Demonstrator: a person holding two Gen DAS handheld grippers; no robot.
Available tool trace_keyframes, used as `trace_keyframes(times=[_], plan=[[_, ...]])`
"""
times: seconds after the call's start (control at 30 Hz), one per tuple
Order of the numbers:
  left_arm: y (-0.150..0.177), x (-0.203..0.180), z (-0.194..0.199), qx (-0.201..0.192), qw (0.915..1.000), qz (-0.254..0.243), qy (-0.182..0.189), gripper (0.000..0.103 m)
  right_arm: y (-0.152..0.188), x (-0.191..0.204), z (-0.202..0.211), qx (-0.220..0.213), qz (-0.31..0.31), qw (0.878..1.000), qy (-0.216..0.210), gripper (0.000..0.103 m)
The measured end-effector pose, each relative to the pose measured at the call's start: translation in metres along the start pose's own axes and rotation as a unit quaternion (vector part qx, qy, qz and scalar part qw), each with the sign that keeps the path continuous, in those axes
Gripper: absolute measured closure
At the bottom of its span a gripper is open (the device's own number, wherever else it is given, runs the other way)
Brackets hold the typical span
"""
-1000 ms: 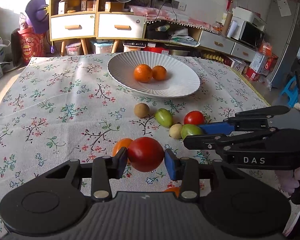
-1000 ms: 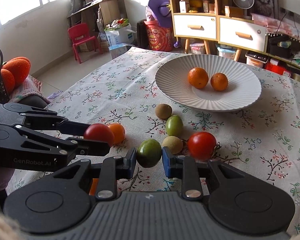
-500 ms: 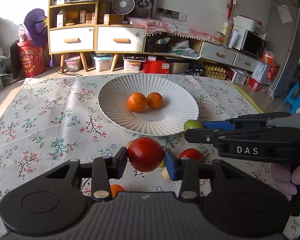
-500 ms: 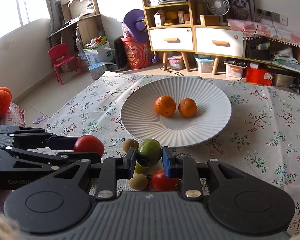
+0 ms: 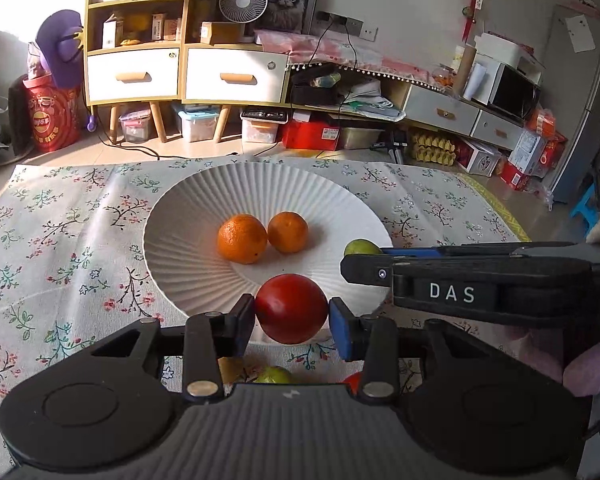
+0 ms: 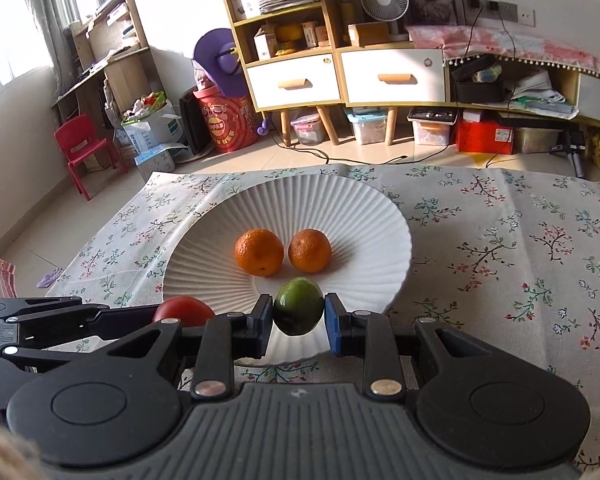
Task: Organize fruits
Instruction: 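Carry both tomatoes into the white bowl and open both tools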
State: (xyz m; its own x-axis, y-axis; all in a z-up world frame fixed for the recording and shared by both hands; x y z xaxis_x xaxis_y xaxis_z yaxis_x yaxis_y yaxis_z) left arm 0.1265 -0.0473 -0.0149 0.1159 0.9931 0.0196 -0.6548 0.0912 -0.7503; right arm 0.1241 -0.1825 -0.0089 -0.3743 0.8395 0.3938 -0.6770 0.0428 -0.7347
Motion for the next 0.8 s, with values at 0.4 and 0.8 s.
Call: trace_keyframes(times=[0.4,0.8], plan=[[-0.005,-0.003,-0.030,0.000,0.9997,-0.013,-0.019,0.063,-0.008,-0.020,-0.020,0.011,-0.043,0.999,-0.011,0.078],[-0.009,-0.004,-0.039,0.004,0.9998,-0.008,-0.018,0.063,-0.007,-0.018,-0.028,0.027,-0.030,0.999,-0.013,0.078]])
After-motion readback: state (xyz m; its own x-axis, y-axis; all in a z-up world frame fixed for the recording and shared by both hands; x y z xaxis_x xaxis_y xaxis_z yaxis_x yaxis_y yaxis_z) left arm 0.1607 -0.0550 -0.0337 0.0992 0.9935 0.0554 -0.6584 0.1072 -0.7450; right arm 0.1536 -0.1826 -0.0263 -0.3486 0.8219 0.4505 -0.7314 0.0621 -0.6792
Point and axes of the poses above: each gripper's, at about its wrist camera, not at the fingertips, and z roughly against the way its jaws point, x to its left, y to its underside, the point moved 4 cm from there along -z, roughly the way its jaws point, and after that the axes turned 14 degrees about -y, right-handed, at the moved point
